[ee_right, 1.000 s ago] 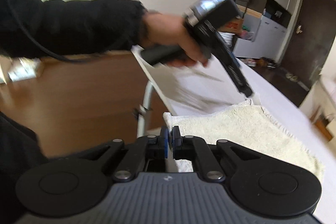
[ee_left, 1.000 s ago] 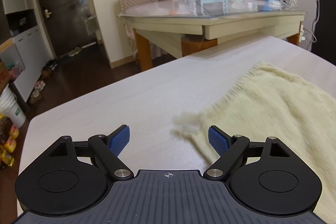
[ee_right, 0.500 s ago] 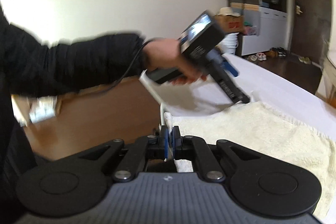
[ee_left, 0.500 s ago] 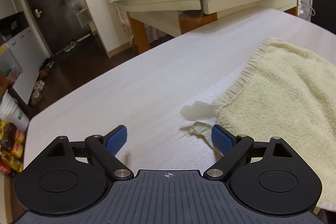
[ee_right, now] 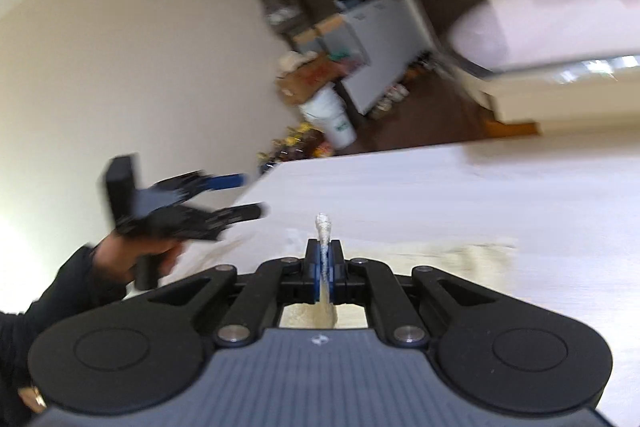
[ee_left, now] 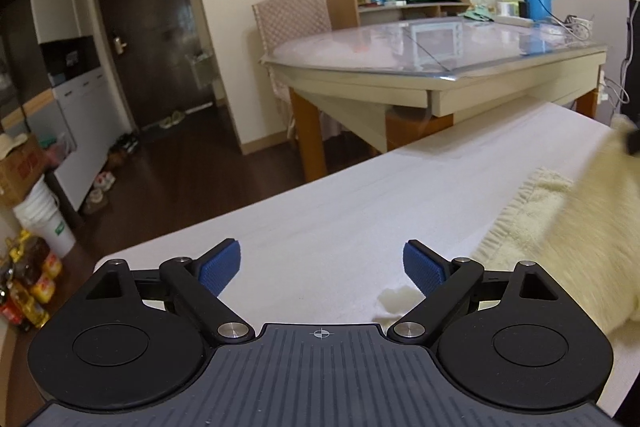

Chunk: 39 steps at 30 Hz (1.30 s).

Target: Fold towel

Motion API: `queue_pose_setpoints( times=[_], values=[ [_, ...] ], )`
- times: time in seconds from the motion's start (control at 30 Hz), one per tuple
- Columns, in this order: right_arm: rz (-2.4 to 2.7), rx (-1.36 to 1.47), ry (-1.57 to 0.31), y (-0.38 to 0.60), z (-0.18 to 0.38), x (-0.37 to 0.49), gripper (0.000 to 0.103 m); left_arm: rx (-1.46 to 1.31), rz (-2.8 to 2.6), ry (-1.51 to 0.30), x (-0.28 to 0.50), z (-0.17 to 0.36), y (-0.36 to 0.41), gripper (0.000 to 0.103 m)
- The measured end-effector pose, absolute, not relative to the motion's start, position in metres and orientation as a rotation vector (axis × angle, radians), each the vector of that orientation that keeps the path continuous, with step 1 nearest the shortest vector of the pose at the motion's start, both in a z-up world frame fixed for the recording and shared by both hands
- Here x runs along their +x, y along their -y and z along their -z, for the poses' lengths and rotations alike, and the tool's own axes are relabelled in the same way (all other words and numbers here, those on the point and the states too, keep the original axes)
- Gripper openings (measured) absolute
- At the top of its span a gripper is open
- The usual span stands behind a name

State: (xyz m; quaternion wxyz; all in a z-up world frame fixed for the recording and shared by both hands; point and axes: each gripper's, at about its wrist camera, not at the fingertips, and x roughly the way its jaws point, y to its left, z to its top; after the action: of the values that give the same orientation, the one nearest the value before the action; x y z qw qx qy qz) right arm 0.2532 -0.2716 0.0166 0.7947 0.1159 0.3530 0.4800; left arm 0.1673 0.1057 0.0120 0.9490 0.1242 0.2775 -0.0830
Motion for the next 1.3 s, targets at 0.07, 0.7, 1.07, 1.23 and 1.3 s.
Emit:
queue_pose_setpoints(
  times=[0.07,0.7,1.07,1.23,1.3],
  values=[
    [-0.998,0.261,-0.786,0.274,-0.006,0.270,0.004,0.260,0.175,-0.567,0.168,-0.009,-0.102,0.092],
    [-0.813,0.217,-0.837,0.271,0.028,0.312,0.003,0.273,0.230,-0.578,0.169,0.003,-0.098,0.092],
    [-0.795,0.136,-0.860,0.265,0.037,0.314,0.004,0.304,0.228,-0.626,0.180,0.019,-0.089,0.092],
    [-0.799,0.111,-0.843,0.265,0.036,0.309,0.009,0.330,0.209,-0.639,0.187,0.028,-0.087,0.092],
    [-0.795,0.120,-0.829,0.269,0.033,0.306,0.017,0.335,0.204,-0.645,0.189,0.032,-0.087,0.093]
  ],
)
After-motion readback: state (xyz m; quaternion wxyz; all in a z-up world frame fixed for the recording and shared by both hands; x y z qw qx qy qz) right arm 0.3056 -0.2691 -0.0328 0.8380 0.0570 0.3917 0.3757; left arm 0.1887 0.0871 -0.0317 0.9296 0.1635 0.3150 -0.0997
